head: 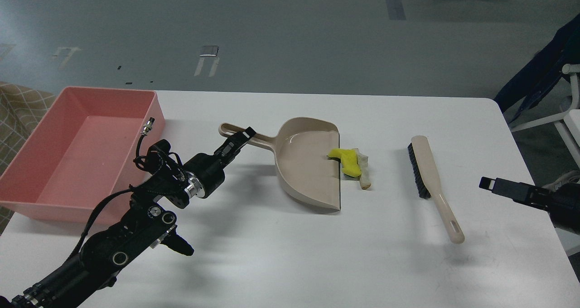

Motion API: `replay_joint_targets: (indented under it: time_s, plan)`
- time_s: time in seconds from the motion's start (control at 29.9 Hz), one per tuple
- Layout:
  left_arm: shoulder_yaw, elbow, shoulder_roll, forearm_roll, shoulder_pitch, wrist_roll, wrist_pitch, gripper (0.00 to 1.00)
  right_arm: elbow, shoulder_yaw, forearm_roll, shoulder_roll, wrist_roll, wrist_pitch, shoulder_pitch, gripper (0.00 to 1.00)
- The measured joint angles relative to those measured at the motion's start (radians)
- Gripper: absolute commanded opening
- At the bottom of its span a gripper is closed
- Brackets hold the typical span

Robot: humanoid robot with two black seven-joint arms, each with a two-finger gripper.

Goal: Sweep and dump garbage into bin
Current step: 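Lower the right gripper to the brush handle and grasp it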

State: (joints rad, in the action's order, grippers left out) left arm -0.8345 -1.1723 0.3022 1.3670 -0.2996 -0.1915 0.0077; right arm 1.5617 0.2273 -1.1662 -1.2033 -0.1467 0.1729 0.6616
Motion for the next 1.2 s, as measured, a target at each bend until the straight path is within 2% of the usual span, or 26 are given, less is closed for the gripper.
replay_joint_targets:
  time_s: [0.27, 0.6, 0.7, 0.84, 1.04, 1.2]
  plan:
    - [0.000, -0.012, 0.000, 0.000, 0.001, 0.000, 0.000, 0.00, -0.009, -0.001, -0.040, 0.090, 0.050, -0.001, -0.013, 0.99]
    - [0.000, -0.015, -0.001, 0.000, 0.004, 0.001, 0.001, 0.00, -0.054, -0.002, -0.055, 0.158, 0.073, -0.001, -0.019, 0.97]
    - [0.000, -0.015, -0.001, 0.000, 0.004, 0.001, 0.001, 0.00, -0.068, -0.002, -0.055, 0.183, 0.075, -0.003, -0.019, 0.93]
    - [0.000, -0.015, -0.001, 0.000, 0.003, 0.001, 0.002, 0.00, -0.075, -0.002, -0.055, 0.211, 0.083, -0.017, -0.022, 0.83]
    - [0.000, -0.016, 0.000, 0.000, 0.003, 0.001, 0.001, 0.00, -0.077, -0.002, -0.055, 0.230, 0.094, -0.037, -0.038, 0.64]
    - [0.000, -0.016, 0.000, 0.000, 0.002, 0.003, 0.001, 0.00, -0.077, -0.002, -0.054, 0.239, 0.095, -0.040, -0.039, 0.62]
